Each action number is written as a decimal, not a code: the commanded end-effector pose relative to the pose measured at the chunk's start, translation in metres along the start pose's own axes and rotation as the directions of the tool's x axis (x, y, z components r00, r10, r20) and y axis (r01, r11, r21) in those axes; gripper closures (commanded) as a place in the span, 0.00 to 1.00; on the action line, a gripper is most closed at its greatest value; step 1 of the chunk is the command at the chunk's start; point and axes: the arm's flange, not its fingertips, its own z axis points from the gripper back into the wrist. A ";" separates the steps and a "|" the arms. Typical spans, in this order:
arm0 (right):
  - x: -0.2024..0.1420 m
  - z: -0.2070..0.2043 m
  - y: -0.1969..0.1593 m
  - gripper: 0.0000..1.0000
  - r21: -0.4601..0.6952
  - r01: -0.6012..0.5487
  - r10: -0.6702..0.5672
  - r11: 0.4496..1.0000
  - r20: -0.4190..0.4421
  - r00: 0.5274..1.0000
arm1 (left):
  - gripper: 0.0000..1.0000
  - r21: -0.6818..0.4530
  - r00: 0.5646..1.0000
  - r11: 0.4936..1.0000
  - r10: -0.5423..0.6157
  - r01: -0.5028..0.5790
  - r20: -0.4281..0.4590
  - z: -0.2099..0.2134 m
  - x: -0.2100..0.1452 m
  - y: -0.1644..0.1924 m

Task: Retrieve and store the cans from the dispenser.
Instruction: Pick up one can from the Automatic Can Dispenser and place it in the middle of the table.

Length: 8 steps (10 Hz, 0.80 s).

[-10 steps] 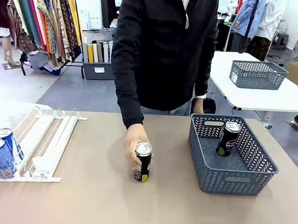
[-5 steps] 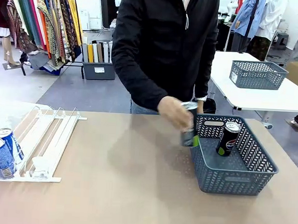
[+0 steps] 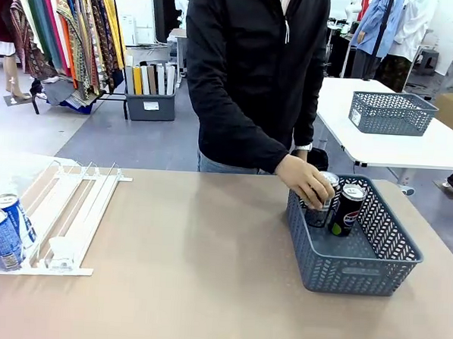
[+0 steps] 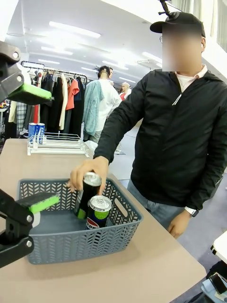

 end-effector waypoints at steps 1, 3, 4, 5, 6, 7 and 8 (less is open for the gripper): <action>0.003 -0.002 0.001 0.00 0.025 -0.025 0.024 0.999 0.018 1.000 | 0.00 -0.026 1.000 1.000 -0.018 0.018 0.003 0.002 0.002 -0.002; 0.003 -0.002 0.001 0.00 0.025 -0.025 0.024 0.999 0.018 1.000 | 0.00 0.089 0.997 0.995 -0.045 0.050 -0.065 -0.016 0.006 -0.001; 0.003 -0.002 0.001 0.00 0.025 -0.025 0.024 0.999 0.018 1.000 | 0.00 0.251 0.995 0.968 -0.007 0.033 -0.104 -0.032 0.009 0.003; 0.003 -0.002 0.001 0.00 0.025 -0.025 0.024 0.999 0.018 1.000 | 0.00 0.368 0.990 0.929 0.009 0.044 -0.140 -0.049 0.008 0.010; 0.003 -0.002 0.001 0.00 0.025 -0.025 0.024 0.999 0.018 1.000 | 0.00 0.406 0.987 0.912 -0.002 0.066 -0.158 -0.066 0.008 0.016; 0.003 -0.002 0.001 0.00 0.025 -0.025 0.024 0.999 0.018 1.000 | 0.00 0.496 0.990 0.866 0.008 0.065 -0.144 -0.084 0.009 0.020; 0.003 -0.002 0.001 0.00 0.025 -0.025 0.024 0.999 0.018 1.000 | 0.00 0.541 0.981 0.834 -0.004 0.111 -0.194 -0.103 0.010 0.023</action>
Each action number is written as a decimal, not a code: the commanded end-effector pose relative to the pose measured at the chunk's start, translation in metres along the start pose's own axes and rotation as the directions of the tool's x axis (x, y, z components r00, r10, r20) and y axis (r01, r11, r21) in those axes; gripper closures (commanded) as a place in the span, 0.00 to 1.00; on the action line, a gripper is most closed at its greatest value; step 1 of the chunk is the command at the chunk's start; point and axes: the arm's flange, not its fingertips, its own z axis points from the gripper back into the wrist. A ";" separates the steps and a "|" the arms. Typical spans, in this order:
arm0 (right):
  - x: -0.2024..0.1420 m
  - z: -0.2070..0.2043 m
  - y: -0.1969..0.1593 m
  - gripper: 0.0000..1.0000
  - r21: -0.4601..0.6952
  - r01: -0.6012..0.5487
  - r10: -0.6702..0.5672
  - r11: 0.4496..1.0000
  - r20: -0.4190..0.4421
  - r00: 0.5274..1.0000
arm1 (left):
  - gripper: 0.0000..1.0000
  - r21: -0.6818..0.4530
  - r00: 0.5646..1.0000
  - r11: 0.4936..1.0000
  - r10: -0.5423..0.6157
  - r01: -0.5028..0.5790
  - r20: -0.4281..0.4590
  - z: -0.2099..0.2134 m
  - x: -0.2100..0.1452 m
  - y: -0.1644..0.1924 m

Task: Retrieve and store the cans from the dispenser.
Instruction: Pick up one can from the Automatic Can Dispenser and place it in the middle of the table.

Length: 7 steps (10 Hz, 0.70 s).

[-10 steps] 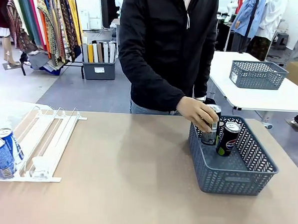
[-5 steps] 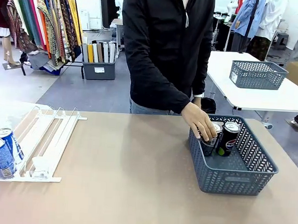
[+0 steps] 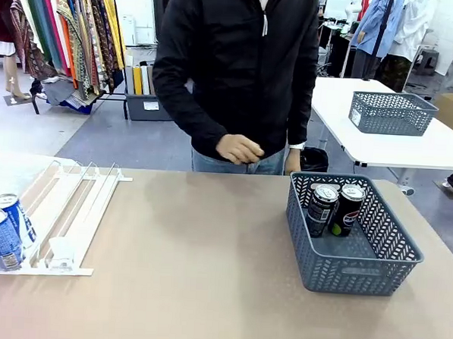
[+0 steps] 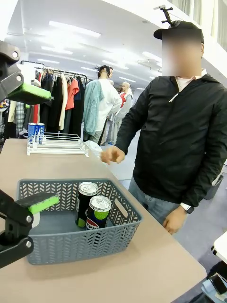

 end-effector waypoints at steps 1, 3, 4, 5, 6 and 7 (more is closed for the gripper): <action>0.004 -0.002 0.001 0.00 0.025 -0.025 0.024 0.999 0.019 1.000 | 0.00 0.160 1.000 0.987 -0.005 0.009 -0.025 -0.027 -0.001 -0.008; 0.004 -0.002 0.001 0.00 0.025 -0.025 0.024 0.999 0.019 1.000 | 0.00 0.265 1.000 0.964 0.011 -0.010 -0.003 -0.045 0.003 -0.014; 0.004 -0.002 0.001 0.00 0.025 -0.025 0.024 0.999 0.019 1.000 | 0.00 0.345 0.999 0.938 0.009 -0.020 0.033 -0.051 0.004 -0.018; 0.004 -0.002 0.001 0.00 0.025 -0.025 0.024 0.999 0.019 1.000 | 0.00 0.408 0.997 0.913 -0.006 -0.026 0.075 -0.055 0.007 -0.022; 0.004 -0.002 0.001 0.00 0.025 -0.025 0.024 0.999 0.019 1.000 | 0.00 0.434 0.996 0.901 -0.024 -0.016 0.088 -0.060 0.009 -0.024; 0.004 -0.002 0.001 0.00 0.025 -0.025 0.024 0.999 0.019 1.000 | 0.00 0.461 0.996 0.887 -0.032 -0.010 0.084 -0.068 0.012 -0.024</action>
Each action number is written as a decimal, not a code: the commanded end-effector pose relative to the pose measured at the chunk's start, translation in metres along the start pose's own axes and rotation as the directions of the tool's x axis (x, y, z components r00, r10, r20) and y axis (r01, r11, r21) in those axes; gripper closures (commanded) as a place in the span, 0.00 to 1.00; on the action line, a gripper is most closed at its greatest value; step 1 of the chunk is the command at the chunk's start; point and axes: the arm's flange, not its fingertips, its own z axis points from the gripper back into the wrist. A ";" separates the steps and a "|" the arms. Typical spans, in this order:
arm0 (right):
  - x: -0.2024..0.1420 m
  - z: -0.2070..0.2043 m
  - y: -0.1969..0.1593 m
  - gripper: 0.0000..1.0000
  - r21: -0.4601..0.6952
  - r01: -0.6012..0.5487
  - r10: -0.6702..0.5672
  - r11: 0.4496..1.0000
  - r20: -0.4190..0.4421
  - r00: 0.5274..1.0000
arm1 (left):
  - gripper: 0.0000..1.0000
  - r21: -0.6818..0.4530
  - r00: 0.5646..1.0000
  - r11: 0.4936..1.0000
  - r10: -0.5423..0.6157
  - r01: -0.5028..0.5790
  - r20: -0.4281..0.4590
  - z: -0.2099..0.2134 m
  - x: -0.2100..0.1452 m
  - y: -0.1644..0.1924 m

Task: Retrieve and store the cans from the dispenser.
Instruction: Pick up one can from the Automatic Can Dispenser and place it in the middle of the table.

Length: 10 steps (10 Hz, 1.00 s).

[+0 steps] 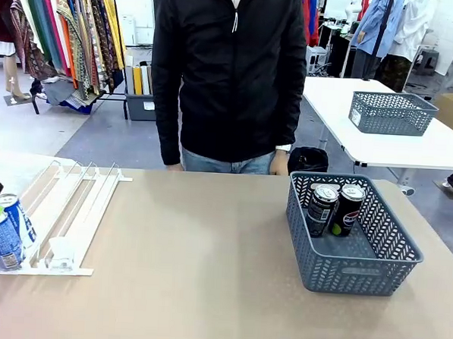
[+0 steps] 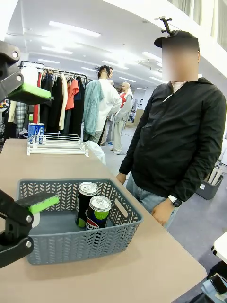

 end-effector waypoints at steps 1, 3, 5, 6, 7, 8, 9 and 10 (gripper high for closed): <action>0.004 -0.002 0.001 0.00 0.024 -0.025 0.024 0.999 0.019 1.000 | 0.00 0.068 1.000 0.998 0.004 -0.003 -0.008 -0.023 -0.003 -0.009; 0.004 -0.002 0.001 0.00 0.024 -0.025 0.024 0.999 0.019 1.000 | 0.00 0.053 1.000 0.999 -0.003 0.004 -0.021 -0.029 -0.002 -0.015; 0.004 -0.002 0.001 0.00 0.024 -0.025 0.024 0.999 0.019 1.000 | 0.00 0.057 0.999 0.998 -0.013 0.015 -0.043 -0.037 -0.001 -0.019; 0.004 -0.002 0.001 0.00 0.024 -0.025 0.024 0.999 0.019 1.000 | 0.00 0.062 0.997 0.998 -0.018 0.023 -0.077 -0.045 -0.001 -0.020; 0.004 -0.002 0.001 0.00 0.024 -0.025 0.024 0.999 0.019 1.000 | 0.00 0.068 0.996 0.997 -0.020 0.026 -0.091 -0.052 -0.001 -0.021; 0.004 -0.002 0.001 0.00 0.024 -0.025 0.024 0.999 0.019 1.000 | 0.00 0.062 0.995 0.998 -0.021 0.027 -0.100 -0.057 -0.001 -0.022; 0.004 -0.002 0.001 0.00 0.024 -0.025 0.024 0.999 0.019 1.000 | 0.00 0.063 0.994 0.998 -0.023 0.029 -0.103 -0.060 -0.001 -0.022; 0.004 -0.002 0.001 0.00 0.024 -0.025 0.024 0.999 0.019 1.000 | 0.00 0.070 0.994 0.997 -0.024 0.031 -0.106 -0.062 0.000 -0.021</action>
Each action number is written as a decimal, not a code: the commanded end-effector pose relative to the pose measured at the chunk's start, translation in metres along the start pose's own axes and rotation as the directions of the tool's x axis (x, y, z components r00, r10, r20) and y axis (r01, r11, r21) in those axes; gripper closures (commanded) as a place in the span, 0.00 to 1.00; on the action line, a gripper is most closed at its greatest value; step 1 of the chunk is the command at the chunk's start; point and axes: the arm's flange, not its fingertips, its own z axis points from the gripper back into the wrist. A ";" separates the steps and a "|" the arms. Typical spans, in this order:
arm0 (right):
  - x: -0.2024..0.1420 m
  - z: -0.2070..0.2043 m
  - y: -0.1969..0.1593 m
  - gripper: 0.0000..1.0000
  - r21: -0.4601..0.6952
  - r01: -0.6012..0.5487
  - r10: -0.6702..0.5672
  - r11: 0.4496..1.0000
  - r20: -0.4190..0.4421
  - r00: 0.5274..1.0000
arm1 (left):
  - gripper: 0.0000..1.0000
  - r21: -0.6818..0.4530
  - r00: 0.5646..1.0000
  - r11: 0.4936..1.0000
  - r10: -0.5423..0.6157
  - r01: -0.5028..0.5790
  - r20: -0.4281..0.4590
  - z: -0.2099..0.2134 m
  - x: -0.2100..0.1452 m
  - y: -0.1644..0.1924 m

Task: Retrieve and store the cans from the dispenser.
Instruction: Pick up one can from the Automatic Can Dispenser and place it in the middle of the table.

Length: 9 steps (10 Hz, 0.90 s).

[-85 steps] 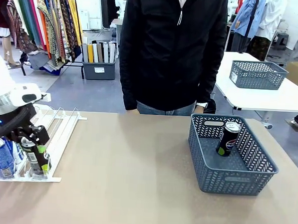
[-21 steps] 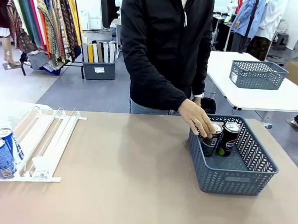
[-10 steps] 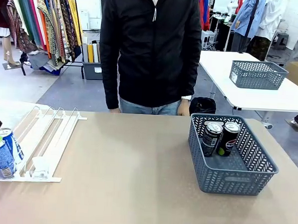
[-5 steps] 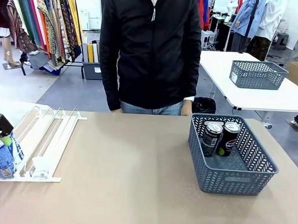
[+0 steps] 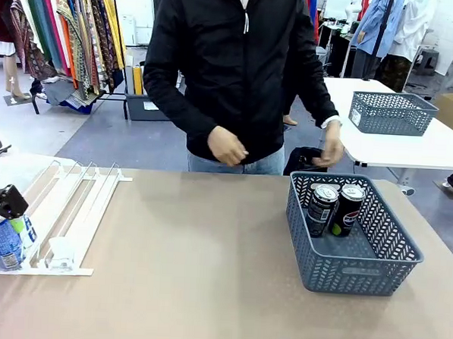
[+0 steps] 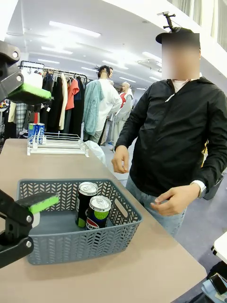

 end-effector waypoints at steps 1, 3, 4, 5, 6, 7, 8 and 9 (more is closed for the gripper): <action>0.004 -0.002 0.001 0.00 0.024 -0.025 0.024 0.999 0.019 1.000 | 0.00 0.047 1.000 0.999 0.017 -0.018 0.014 -0.010 -0.011 0.000; 0.004 -0.002 0.001 0.00 0.024 -0.025 0.024 0.999 0.019 1.000 | 0.60 0.065 1.000 0.998 0.024 -0.025 0.013 -0.011 -0.009 0.000; 0.004 -0.002 0.001 0.00 0.024 -0.025 0.024 0.999 0.019 1.000 | 1.00 0.071 1.000 0.997 0.023 -0.025 0.020 -0.012 -0.009 0.000; 0.004 -0.002 0.001 0.00 0.024 -0.025 0.024 0.999 0.019 1.000 | 1.00 0.069 1.000 0.997 0.022 -0.023 0.020 -0.012 -0.008 0.000; 0.004 -0.002 0.001 0.00 0.024 -0.025 0.024 0.999 0.019 1.000 | 1.00 0.071 0.999 0.997 0.021 -0.023 0.028 -0.012 -0.007 -0.001; 0.004 -0.002 0.001 0.00 0.024 -0.025 0.024 0.999 0.019 1.000 | 1.00 0.079 0.999 0.996 0.026 -0.029 0.043 -0.011 -0.006 -0.001; 0.004 -0.002 0.001 0.00 0.024 -0.025 0.024 0.999 0.019 1.000 | 1.00 0.080 0.999 0.996 0.024 -0.027 0.041 -0.009 -0.005 -0.001; 0.004 -0.002 0.001 0.00 0.024 -0.025 0.024 0.999 0.019 1.000 | 1.00 0.078 0.999 0.997 0.018 -0.021 0.041 -0.008 -0.004 -0.003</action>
